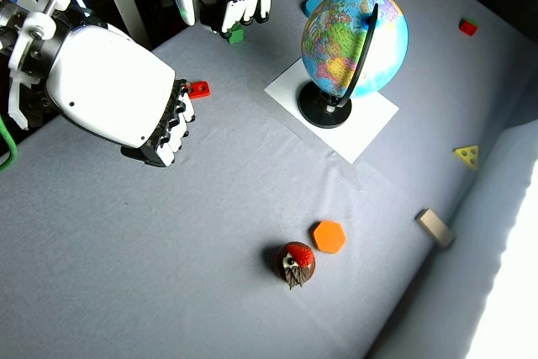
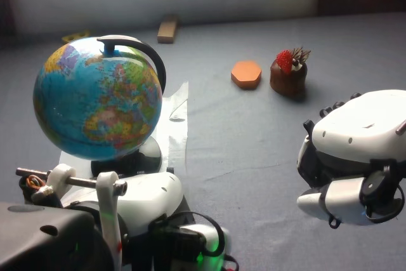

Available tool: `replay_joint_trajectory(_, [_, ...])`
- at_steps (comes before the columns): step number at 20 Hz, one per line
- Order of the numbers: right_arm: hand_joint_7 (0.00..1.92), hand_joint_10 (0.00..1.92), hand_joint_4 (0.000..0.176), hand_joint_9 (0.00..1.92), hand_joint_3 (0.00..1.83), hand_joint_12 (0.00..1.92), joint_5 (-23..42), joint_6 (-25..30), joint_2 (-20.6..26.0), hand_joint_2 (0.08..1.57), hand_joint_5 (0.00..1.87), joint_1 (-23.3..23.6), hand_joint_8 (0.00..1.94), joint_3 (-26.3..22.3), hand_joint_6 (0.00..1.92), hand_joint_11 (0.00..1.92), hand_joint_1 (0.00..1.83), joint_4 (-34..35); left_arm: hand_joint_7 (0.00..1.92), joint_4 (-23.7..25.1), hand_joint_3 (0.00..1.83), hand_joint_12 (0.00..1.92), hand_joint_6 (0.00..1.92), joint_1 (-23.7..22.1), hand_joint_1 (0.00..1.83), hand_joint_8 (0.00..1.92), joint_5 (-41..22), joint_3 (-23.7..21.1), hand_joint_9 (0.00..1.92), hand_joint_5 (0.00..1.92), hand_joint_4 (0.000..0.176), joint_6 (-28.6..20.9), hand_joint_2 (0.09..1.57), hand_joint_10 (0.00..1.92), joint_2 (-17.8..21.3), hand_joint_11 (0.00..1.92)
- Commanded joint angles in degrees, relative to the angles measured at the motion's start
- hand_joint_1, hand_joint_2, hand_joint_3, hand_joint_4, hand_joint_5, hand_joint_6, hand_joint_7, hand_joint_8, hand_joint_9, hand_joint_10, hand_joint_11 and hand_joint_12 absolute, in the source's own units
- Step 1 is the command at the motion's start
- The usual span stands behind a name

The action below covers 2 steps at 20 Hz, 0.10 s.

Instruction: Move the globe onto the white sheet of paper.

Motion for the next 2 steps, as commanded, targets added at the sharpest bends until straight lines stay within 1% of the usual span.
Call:
replay_joint_trajectory(1, [1.06,1.92,0.0,1.12,0.94,1.92,2.66,-0.2,0.38,0.95,0.66,0.48,1.93,-0.23,1.9,1.17,0.9,-1.93,1.0,3.66,0.0,1.92,1.85,-0.71,0.79,1.9,-0.18,-0.29,1.11,0.92,0.0,-0.16,1.37,1.91,-0.1,0.98])
replay_joint_trajectory(2, [1.08,1.92,0.0,1.15,1.07,1.92,2.76,-0.27,0.38,0.88,0.7,0.47,1.94,-0.23,1.92,1.2,0.94,-1.93,1.02,3.77,0.0,1.92,1.91,-0.73,0.85,1.92,-0.43,-0.36,1.14,0.93,0.0,-0.16,1.36,1.92,-0.1,1.02])
